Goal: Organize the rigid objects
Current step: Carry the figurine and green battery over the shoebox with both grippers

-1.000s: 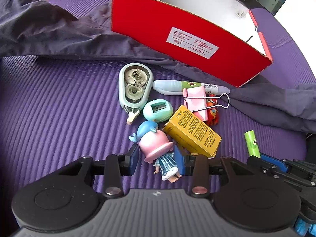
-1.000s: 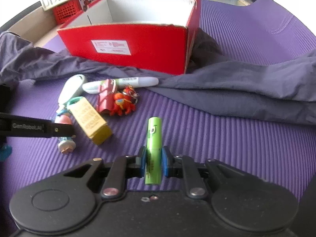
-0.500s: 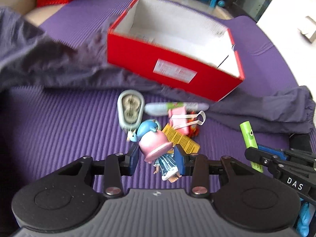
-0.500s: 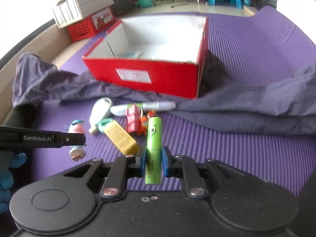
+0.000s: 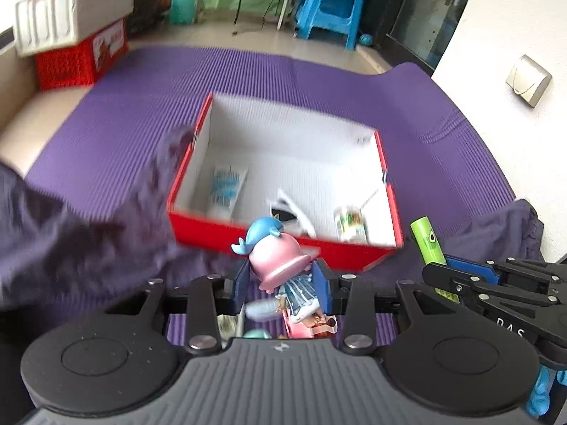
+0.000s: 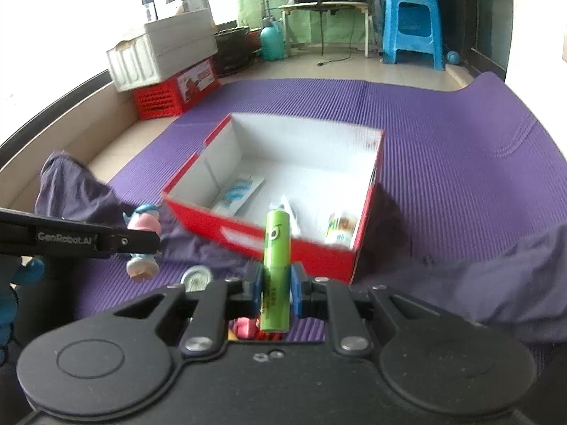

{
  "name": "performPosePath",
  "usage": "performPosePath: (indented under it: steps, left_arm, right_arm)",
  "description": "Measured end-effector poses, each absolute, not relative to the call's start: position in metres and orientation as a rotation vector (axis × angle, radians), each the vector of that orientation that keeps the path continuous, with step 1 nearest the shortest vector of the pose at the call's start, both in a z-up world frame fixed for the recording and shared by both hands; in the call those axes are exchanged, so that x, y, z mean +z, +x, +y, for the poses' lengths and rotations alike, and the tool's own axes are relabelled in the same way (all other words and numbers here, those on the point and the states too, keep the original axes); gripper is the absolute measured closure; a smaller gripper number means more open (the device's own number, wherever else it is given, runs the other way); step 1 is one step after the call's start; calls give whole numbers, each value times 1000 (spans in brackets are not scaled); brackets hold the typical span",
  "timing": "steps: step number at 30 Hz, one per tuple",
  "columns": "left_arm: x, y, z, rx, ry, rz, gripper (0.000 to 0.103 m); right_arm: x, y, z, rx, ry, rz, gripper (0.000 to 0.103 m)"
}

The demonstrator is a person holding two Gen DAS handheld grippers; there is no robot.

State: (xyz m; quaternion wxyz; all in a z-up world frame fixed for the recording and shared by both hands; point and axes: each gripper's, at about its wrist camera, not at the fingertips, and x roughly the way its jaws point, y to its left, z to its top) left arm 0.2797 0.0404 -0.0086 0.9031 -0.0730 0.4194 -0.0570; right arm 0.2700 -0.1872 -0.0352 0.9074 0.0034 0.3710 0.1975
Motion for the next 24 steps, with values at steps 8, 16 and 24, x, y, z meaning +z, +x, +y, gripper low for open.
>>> performPosePath:
  steps: [8,16,24]
  left_arm:
    - [-1,336,41,-108,-107,855,65]
    - [-23,392,42,-110,-62,897,65]
    - [-67,441,41,-89,-52,988,65]
  right_arm:
    - [-33,327,-176,374,-2,761,87]
    - [-52,374,-161,351,-44,770,87]
    - [-88,415,-148,335,-20,851,87]
